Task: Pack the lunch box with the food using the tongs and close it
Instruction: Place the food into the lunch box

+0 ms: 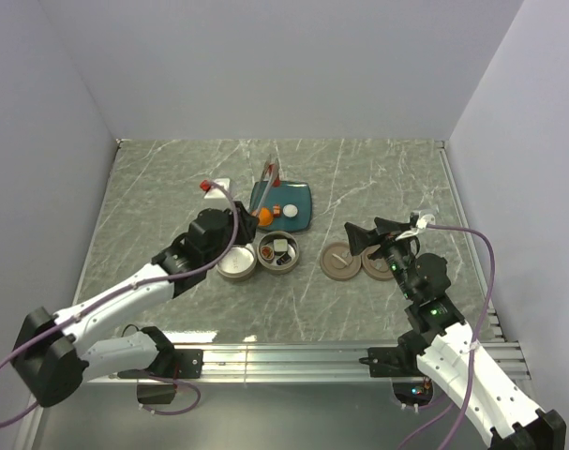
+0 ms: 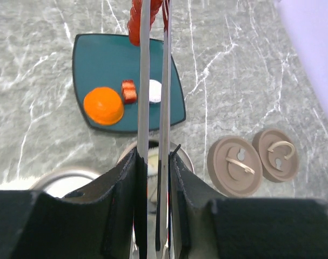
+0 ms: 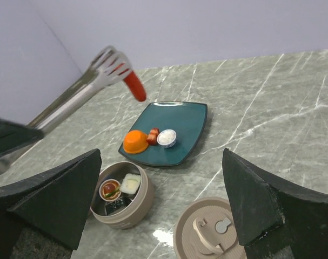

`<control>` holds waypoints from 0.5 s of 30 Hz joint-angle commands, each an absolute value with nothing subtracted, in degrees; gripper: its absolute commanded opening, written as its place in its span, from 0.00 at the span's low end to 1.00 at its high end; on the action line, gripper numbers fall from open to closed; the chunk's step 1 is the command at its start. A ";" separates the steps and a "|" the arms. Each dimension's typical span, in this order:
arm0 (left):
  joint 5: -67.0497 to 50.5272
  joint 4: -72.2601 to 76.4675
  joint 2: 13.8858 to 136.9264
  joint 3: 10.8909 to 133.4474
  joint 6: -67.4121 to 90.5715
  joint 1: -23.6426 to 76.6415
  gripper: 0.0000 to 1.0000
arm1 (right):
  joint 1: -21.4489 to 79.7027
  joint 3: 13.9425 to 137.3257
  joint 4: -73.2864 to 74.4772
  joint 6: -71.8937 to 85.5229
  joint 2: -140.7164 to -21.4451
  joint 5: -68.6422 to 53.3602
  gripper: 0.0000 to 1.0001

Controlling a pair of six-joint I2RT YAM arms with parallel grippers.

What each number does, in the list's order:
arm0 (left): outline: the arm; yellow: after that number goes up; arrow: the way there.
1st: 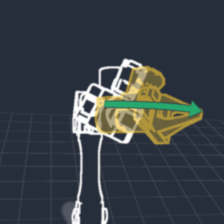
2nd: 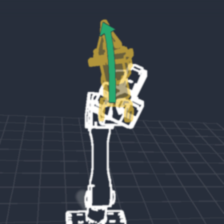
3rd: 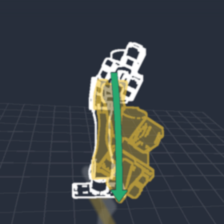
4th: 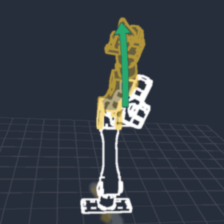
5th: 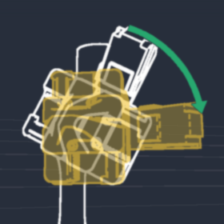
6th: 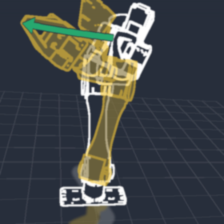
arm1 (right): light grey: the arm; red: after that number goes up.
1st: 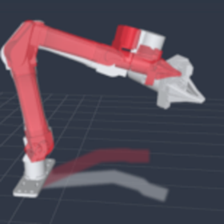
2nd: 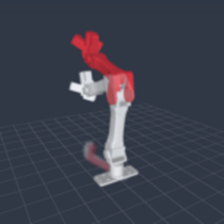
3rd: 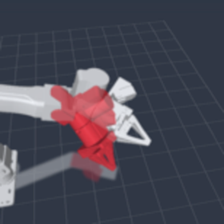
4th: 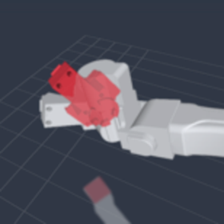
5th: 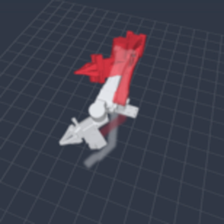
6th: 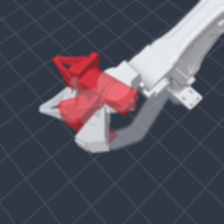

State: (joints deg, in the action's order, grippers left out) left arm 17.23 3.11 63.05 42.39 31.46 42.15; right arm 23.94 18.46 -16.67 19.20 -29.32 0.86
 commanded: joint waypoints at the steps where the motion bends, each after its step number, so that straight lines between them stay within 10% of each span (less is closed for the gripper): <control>1: 20.56 2.03 56.88 40.00 33.48 43.51 0.15 | 23.55 19.16 -17.58 18.81 -29.71 1.49 0.99; 15: 36.20 -16.51 37.80 35.24 42.53 57.56 0.15 | 23.47 19.77 -19.16 18.55 -33.31 2.29 0.99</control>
